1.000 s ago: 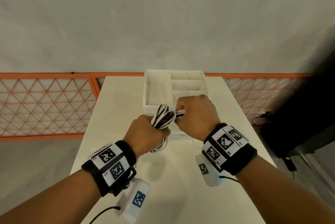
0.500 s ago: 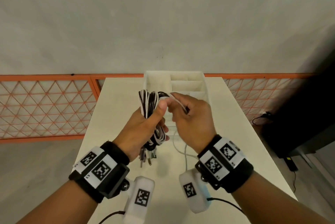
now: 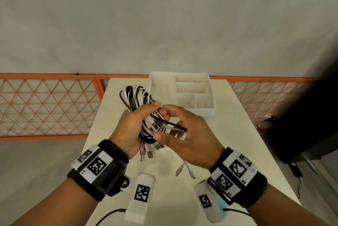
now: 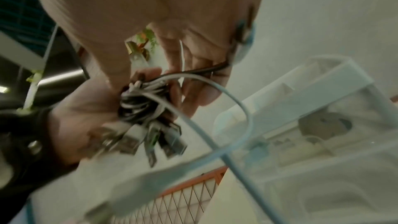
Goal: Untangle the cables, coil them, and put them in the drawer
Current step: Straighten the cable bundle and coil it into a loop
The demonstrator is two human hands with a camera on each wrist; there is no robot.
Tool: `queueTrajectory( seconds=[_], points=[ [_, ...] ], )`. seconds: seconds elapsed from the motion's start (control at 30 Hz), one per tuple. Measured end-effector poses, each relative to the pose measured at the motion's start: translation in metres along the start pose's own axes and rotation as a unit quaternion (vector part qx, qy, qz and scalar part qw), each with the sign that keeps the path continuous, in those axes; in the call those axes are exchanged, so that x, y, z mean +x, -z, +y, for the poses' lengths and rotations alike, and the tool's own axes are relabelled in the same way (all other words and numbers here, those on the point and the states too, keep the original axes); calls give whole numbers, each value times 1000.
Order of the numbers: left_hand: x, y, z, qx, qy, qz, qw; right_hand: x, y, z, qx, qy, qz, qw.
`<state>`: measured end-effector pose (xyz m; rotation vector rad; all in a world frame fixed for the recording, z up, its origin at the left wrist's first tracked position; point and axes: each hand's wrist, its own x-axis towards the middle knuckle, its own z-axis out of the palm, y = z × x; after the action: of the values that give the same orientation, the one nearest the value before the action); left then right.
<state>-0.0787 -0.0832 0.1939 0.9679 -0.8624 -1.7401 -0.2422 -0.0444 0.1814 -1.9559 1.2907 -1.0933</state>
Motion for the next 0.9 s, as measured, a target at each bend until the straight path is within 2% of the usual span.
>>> queueTrajectory(
  seconds=[0.1, 0.17, 0.23, 0.3, 0.37, 0.5, 0.57, 0.67, 0.8, 0.9],
  points=[
    [1, -8, -3, 10, -60, 41, 997, -7, -15, 2, -75, 77, 9, 994],
    [0, -12, -7, 28, -82, 73, 994, -10, -22, 2, -68, 81, -19, 994],
    [-1, -12, -9, 67, -93, 82, 990, -8, -14, 0, -38, 55, -33, 997],
    [-3, -7, -9, 109, -95, 63, 987, -2, 2, 0, -8, 23, 11, 1000],
    [-8, -5, -7, 145, -83, 19, 986, 7, 18, 1, -44, 34, 59, 997],
    [-15, -9, -7, 245, -63, -105, 962, 25, 29, -9, -148, 110, -47, 982],
    [-16, -12, -8, 274, -51, -135, 951, 32, 31, -12, -189, 139, -49, 971],
    [-17, -13, -5, 288, -56, -144, 945, 35, 31, -15, -206, 132, -15, 969],
    [-18, -14, -4, 272, -68, -123, 952, 35, 26, -17, -165, 100, 4, 981],
    [-19, -17, -8, 249, -95, -109, 958, 38, 22, -20, -137, 110, 20, 984]
  ],
)
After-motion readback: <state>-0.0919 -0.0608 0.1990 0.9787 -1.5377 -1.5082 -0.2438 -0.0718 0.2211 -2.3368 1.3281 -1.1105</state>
